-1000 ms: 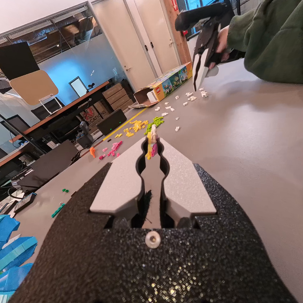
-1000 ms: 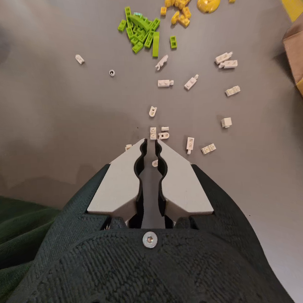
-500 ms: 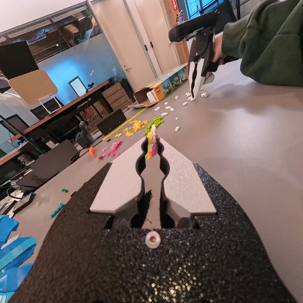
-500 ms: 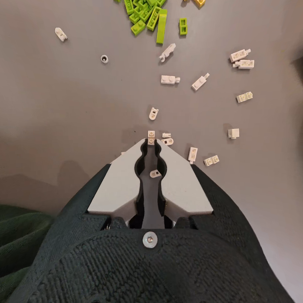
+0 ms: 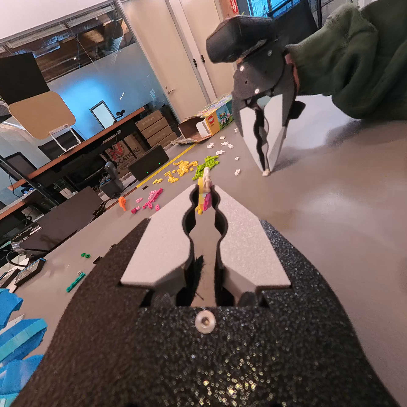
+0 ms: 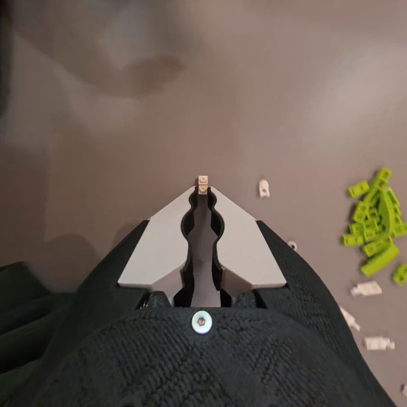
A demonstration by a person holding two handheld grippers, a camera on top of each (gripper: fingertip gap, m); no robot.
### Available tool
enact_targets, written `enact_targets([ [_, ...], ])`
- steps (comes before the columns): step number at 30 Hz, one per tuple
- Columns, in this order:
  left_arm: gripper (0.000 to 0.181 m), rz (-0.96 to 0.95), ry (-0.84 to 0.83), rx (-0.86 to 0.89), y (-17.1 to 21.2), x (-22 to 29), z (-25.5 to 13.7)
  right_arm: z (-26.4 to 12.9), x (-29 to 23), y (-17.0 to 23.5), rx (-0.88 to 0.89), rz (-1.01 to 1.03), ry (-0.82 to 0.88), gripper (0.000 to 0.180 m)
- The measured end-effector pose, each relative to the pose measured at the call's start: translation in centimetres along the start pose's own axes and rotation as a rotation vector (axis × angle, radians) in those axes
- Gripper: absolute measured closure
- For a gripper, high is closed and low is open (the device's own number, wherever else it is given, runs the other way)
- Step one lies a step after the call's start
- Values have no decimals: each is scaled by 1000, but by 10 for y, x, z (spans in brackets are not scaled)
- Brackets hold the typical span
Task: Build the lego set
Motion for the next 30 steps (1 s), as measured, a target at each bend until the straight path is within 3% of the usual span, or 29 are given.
enact_targets([
  [3,172,-1,4,7,-1,0,0,7,-3,-11,15,-36,0,172],
  [7,172,3,5,7,-1,1,0,-16,12,-10,124,28,51,153],
  [10,172,1,3,11,-2,0,-1,-75,54,12,280,174,287,148],
  [13,172,4,4,9,-2,1,-1,-152,101,67,428,452,655,148],
  [15,172,6,4,7,-1,1,0,-184,106,103,489,620,748,150],
  [19,172,6,3,5,-1,0,0,-202,93,150,503,703,762,152],
  [23,172,6,5,2,0,1,0,-192,78,186,423,780,703,160],
  [30,172,6,4,1,0,0,0,-156,58,186,290,759,498,166],
])
Point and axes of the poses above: each gripper's, where its closed fingertips meet, z out along the fingers, y out of its underside, x = y × z across the jaws, the point moved 1 cm from there along -z, back along the fingers, and after that the axes turned 1 degree about -x, right-handed, at the moved point
